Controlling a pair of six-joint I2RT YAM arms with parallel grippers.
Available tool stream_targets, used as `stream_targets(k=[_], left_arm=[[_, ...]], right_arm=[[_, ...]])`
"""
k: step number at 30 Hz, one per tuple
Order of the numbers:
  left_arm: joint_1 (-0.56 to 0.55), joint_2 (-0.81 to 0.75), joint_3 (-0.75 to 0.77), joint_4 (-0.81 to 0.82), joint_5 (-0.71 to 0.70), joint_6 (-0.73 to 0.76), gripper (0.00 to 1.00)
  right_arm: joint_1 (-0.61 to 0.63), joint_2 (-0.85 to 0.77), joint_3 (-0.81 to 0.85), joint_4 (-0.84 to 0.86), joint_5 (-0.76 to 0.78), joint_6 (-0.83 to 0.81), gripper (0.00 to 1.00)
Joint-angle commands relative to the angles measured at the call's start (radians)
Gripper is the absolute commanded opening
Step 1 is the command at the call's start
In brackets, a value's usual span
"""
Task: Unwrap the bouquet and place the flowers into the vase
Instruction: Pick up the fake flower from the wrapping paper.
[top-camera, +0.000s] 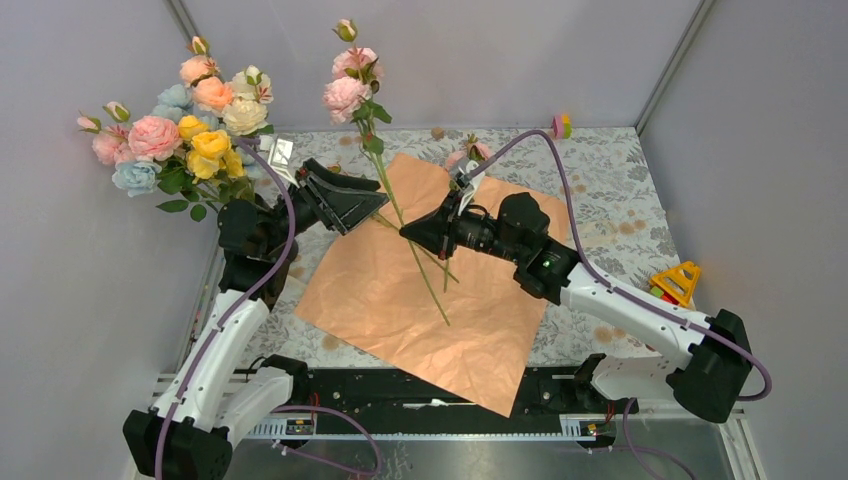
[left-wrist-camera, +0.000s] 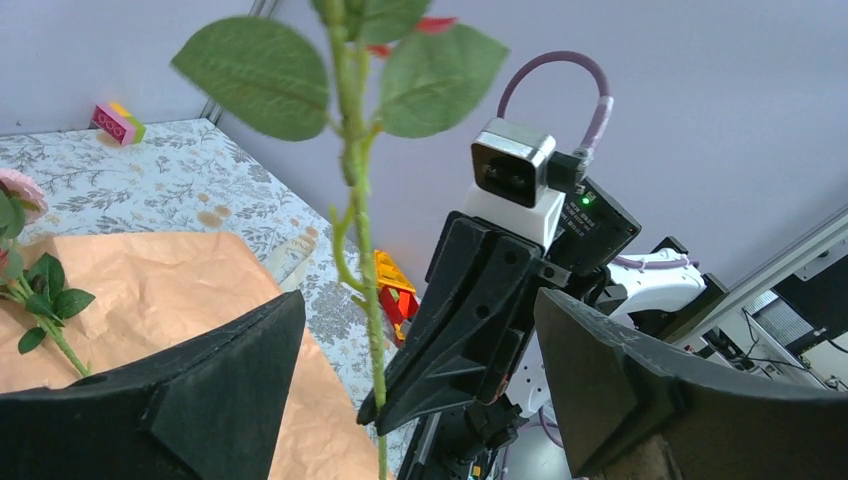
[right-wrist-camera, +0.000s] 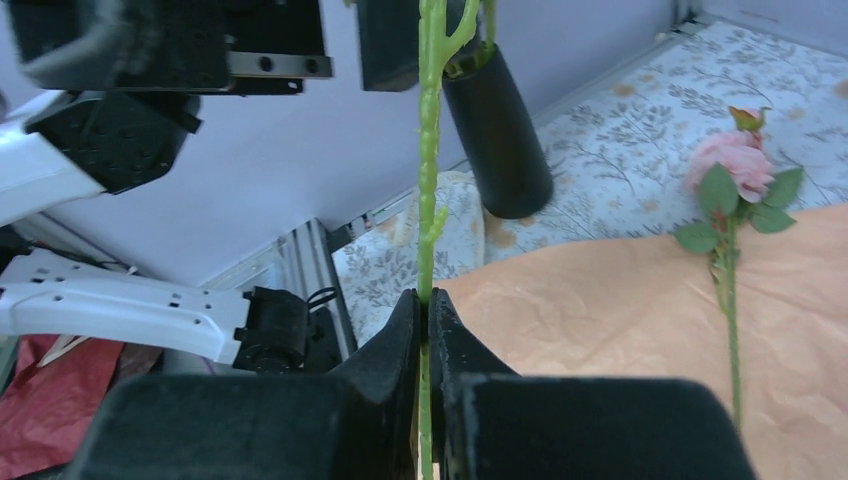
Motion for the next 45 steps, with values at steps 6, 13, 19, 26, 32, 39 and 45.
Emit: stream_targets(k=[6,13,19,26,32,39,45], left_arm=[[-0.002,0.008,0.021,0.033,-0.015,-0.037,0.68],[-0.003,0.002,0.011,0.044,-0.037,-0.043,0.32],[-0.002,0.001,0.003,0.044,-0.036,-0.044,0.0],[-0.002,0.003,0.038,-0.039,-0.001,0.04,0.0],[-0.002,0.009,0.224,-0.438,0.038,0.451,0.0],[0.0,0.069,0.493,-0.96,-0.165,0.978,0.0],[0.009,0.117,0.595,-1.04,-0.408,1.138,0.0]], right_arm=[[0.005,0.04,0.104,0.008,-0.178,-0.02,0.0],[0.01,0.048,0.107,-0.005,-0.166,-0.026,0.0],[0.009,0.055,0.107,-0.008,-0.143,-0.028,0.0],[0.01,0.042,0.108,-0.03,-0.091,-0.026,0.3],[0.01,-0.002,0.111,-0.078,-0.024,-0.043,0.9],[0.006,-0.057,0.084,-0.162,0.184,-0.059,0.99],[-0.081,-0.1,0.107,-0.292,0.265,0.001,1.0]])
